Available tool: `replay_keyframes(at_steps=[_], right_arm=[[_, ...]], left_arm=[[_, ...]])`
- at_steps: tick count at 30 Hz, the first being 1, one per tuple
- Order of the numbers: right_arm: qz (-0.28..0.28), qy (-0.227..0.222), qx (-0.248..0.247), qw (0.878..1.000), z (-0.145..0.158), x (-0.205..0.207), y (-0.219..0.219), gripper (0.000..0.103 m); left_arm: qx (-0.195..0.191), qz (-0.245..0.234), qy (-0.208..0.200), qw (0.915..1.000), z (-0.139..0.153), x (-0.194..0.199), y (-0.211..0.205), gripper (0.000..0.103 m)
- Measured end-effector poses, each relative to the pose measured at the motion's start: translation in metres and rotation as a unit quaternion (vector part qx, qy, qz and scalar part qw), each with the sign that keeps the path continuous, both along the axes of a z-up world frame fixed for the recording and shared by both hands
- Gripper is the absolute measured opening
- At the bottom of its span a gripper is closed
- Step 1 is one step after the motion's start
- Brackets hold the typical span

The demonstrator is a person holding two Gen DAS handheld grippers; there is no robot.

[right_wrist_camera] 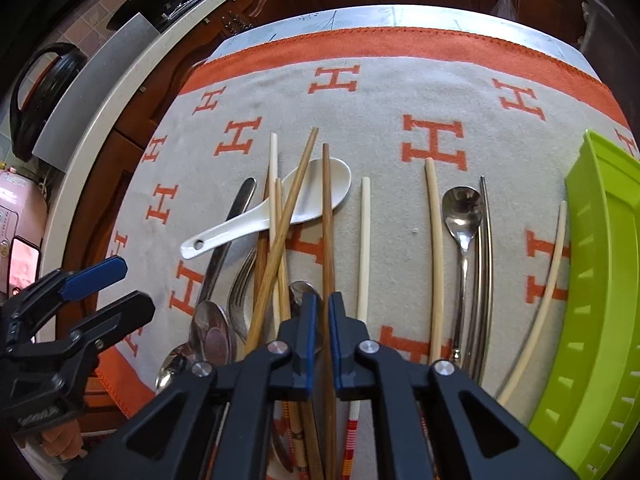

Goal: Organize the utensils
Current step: 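Lower the left tool toward the chopsticks while the right tool lowers beside it, then close the left tool on one wooden chopstick while the right tool grips another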

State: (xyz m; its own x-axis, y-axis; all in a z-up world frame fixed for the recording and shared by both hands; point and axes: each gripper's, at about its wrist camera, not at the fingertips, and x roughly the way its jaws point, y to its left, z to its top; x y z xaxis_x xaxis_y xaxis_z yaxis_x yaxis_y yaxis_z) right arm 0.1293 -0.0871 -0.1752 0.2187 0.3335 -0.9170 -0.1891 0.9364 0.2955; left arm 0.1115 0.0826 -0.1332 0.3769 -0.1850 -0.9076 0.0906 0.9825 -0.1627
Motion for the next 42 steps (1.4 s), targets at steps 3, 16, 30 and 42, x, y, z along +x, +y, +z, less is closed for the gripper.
replay_keyframes(at_steps=[3, 16, 30, 42], right_arm=[[0.005, -0.002, -0.001, 1.0, -0.003, 0.002, 0.0, 0.005], [-0.008, -0.002, 0.017, 1.0, -0.011, 0.001, -0.015, 0.007], [-0.046, 0.0, 0.09, 0.995, -0.005, -0.027, -0.046, 0.007], [-0.034, -0.006, 0.102, 0.994, -0.003, -0.041, -0.041, 0.007]], left_arm=[[-0.002, -0.019, -0.003, 0.9998, 0.003, -0.001, -0.011, 0.054], [-0.005, -0.062, 0.006, 0.998, -0.004, 0.011, -0.052, 0.049], [0.005, -0.051, 0.057, 0.997, -0.044, 0.033, -0.068, 0.022], [0.034, -0.053, 0.04, 0.9972, -0.043, 0.025, -0.072, 0.017]])
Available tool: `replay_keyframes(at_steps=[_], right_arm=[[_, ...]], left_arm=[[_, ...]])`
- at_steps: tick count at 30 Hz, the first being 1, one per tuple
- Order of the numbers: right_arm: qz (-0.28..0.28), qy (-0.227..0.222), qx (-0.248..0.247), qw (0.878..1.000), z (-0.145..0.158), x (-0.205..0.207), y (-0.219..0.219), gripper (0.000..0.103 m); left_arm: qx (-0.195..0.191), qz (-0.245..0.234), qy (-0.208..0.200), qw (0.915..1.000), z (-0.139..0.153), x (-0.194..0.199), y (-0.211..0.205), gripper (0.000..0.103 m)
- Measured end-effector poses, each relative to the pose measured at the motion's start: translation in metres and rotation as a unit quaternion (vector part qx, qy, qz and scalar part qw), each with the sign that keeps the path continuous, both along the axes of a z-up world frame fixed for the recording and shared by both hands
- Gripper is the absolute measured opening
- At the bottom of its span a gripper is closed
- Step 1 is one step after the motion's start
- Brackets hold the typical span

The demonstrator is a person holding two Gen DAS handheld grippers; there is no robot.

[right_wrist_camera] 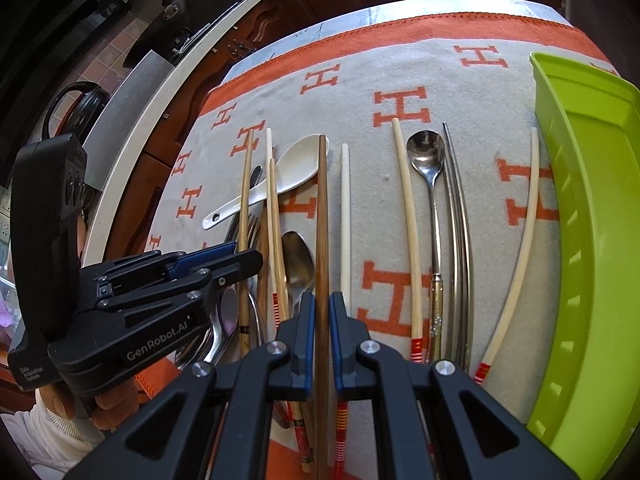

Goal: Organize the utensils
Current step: 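Close the left tool on one wooden chopstick while the right tool grips another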

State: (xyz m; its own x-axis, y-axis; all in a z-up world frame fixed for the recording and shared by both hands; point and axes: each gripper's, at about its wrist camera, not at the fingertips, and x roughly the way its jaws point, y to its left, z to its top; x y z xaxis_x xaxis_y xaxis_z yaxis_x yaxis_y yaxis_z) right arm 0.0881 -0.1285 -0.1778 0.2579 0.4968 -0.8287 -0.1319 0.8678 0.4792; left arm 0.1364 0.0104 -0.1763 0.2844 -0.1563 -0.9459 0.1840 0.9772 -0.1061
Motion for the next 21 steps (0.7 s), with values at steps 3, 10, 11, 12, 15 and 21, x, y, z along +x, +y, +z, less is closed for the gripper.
replay_keyframes(at_steps=[3, 10, 11, 12, 15, 21], right_arm=[[-0.001, -0.001, 0.004, 1.0, 0.001, -0.004, -0.002, 0.007], [-0.009, -0.002, 0.017, 1.0, 0.003, -0.012, -0.01, 0.007], [-0.01, -0.002, 0.019, 1.0, 0.004, -0.014, -0.011, 0.007], [-0.011, -0.003, 0.02, 1.0, 0.005, -0.015, -0.013, 0.007], [-0.015, -0.008, 0.025, 1.0, 0.01, -0.021, -0.016, 0.007], [-0.035, -0.022, 0.047, 0.998, 0.027, -0.032, -0.037, 0.007]], left_arm=[[-0.006, 0.005, -0.003, 1.0, 0.001, -0.003, 0.002, 0.016], [-0.02, 0.016, -0.003, 0.9997, 0.007, -0.011, 0.011, 0.004], [-0.02, 0.018, -0.004, 0.9996, 0.008, -0.012, 0.012, 0.004], [-0.022, 0.019, -0.004, 0.9996, 0.01, -0.014, 0.013, 0.004], [-0.029, 0.023, -0.007, 0.9993, 0.016, -0.02, 0.015, 0.004], [-0.06, 0.03, -0.012, 0.9977, 0.04, -0.029, 0.015, 0.004]])
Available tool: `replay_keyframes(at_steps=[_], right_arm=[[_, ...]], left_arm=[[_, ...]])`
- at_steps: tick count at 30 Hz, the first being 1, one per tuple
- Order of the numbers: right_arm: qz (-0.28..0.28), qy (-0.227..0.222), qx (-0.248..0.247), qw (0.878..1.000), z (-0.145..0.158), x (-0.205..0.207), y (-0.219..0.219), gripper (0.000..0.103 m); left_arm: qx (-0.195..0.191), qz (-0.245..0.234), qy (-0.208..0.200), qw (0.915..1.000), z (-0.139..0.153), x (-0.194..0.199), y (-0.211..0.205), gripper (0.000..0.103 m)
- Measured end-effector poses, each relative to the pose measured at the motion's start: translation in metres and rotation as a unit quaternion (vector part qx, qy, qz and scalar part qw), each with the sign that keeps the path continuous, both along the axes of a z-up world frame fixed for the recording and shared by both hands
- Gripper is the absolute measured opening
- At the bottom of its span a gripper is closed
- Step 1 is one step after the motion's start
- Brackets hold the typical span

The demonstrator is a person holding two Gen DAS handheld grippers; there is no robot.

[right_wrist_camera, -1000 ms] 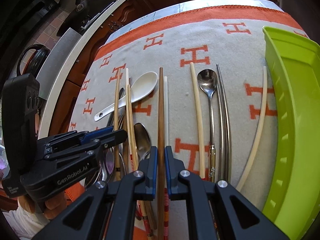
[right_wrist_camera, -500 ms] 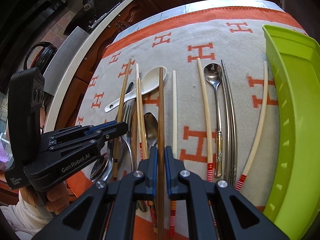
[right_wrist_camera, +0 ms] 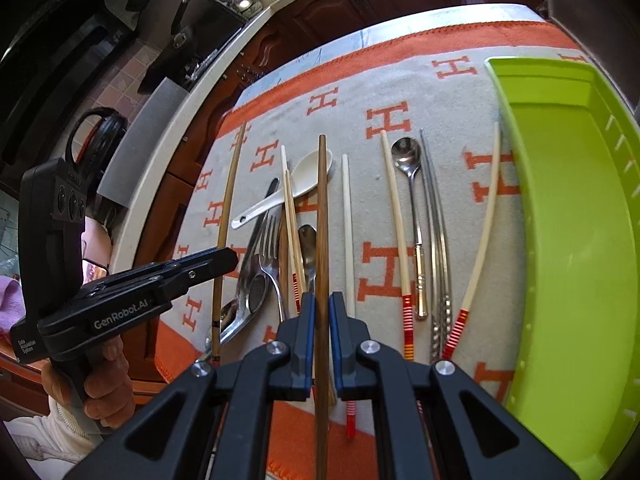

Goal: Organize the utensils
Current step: 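Close the left tool on one wooden chopstick while the right tool grips another, then carry both chopsticks into the lime-green tray with the left and right tools together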

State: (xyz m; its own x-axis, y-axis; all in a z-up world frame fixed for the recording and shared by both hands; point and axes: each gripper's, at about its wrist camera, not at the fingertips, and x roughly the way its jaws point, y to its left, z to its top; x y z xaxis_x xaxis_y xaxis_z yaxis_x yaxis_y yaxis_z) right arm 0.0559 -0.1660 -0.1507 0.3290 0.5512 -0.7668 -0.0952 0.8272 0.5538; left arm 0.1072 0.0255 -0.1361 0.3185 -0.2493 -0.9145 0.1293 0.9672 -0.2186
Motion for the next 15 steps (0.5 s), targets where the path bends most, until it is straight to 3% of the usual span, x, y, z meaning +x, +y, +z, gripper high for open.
replay_keyframes(at_steps=[7, 15], right_arm=[[-0.063, -0.03, -0.001, 0.998, 0.036, -0.018, -0.054, 0.007], [-0.159, -0.031, -0.093, 0.982, 0.049, -0.013, -0.129, 0.007]], left_arm=[[-0.042, -0.021, -0.018, 0.9987, 0.046, -0.013, -0.032, 0.004], [-0.079, -0.081, -0.023, 0.9933, 0.074, -0.004, -0.13, 0.004]])
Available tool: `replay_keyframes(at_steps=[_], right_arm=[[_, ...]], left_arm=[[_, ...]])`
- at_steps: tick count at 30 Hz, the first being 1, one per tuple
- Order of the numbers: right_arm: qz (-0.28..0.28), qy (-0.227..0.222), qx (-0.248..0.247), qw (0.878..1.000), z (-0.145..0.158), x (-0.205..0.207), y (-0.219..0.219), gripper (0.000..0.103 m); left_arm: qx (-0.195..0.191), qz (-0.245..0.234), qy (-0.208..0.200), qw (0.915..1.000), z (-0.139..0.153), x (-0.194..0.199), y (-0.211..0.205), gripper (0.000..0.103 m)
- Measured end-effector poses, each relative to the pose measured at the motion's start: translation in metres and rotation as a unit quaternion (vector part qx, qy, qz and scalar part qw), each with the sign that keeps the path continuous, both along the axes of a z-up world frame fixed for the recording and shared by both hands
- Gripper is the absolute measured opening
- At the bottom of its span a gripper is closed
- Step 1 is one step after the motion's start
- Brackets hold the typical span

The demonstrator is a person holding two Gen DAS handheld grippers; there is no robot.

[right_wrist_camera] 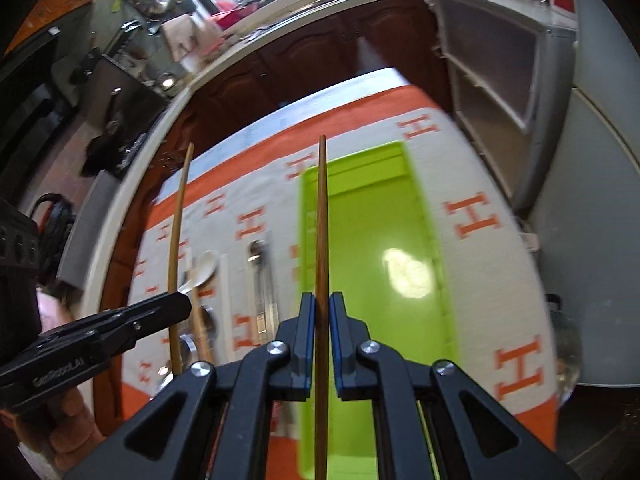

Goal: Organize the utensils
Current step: 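Carry both chopsticks into the lime-green tray with the left and right tools together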

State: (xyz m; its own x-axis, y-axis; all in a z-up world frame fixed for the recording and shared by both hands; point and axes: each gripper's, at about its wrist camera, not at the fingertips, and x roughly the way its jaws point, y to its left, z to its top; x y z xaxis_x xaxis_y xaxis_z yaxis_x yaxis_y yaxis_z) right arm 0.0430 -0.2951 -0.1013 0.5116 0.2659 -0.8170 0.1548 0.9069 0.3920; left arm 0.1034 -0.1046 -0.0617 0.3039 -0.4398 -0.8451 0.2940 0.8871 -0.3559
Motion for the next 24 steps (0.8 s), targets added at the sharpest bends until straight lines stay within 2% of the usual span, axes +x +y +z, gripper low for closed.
replay_keyframes(at_steps=[3, 7, 12, 16, 18, 21, 22, 23, 24], right_arm=[[-0.012, 0.018, -0.019, 1.0, -0.01, 0.007, -0.016, 0.007], [-0.02, 0.042, -0.037, 0.998, -0.027, 0.013, -0.023, 0.007], [-0.028, 0.06, -0.025, 0.997, -0.04, 0.01, -0.031, 0.009], [-0.032, 0.063, -0.014, 0.997, -0.043, 0.005, -0.031, 0.013], [-0.03, 0.063, -0.008, 0.998, -0.043, 0.002, -0.028, 0.013], [-0.025, 0.061, -0.001, 0.998, -0.042, -0.002, -0.02, 0.013], [-0.021, 0.06, 0.0, 0.998, -0.042, -0.002, -0.018, 0.013], [-0.018, 0.059, 0.0, 0.998, -0.041, -0.004, -0.014, 0.013], [-0.015, 0.057, 0.0, 0.998, -0.04, -0.006, -0.011, 0.013]], left_arm=[[-0.004, -0.013, -0.004, 0.9999, -0.002, 0.01, -0.04, 0.004], [-0.002, -0.022, 0.022, 0.9995, -0.025, 0.022, -0.084, 0.004], [0.017, -0.021, 0.046, 0.9985, -0.059, 0.032, -0.106, 0.004], [0.028, -0.027, 0.052, 0.9979, -0.071, 0.034, -0.108, 0.005], [0.031, -0.03, 0.054, 0.9976, -0.07, 0.033, -0.103, 0.011], [0.025, -0.025, 0.044, 0.9984, -0.063, 0.03, -0.091, 0.031], [0.025, -0.023, 0.036, 0.9988, -0.06, 0.027, -0.086, 0.041], [0.028, -0.021, 0.029, 0.999, -0.056, 0.024, -0.082, 0.045], [0.033, -0.02, 0.021, 0.999, -0.052, 0.021, -0.078, 0.046]])
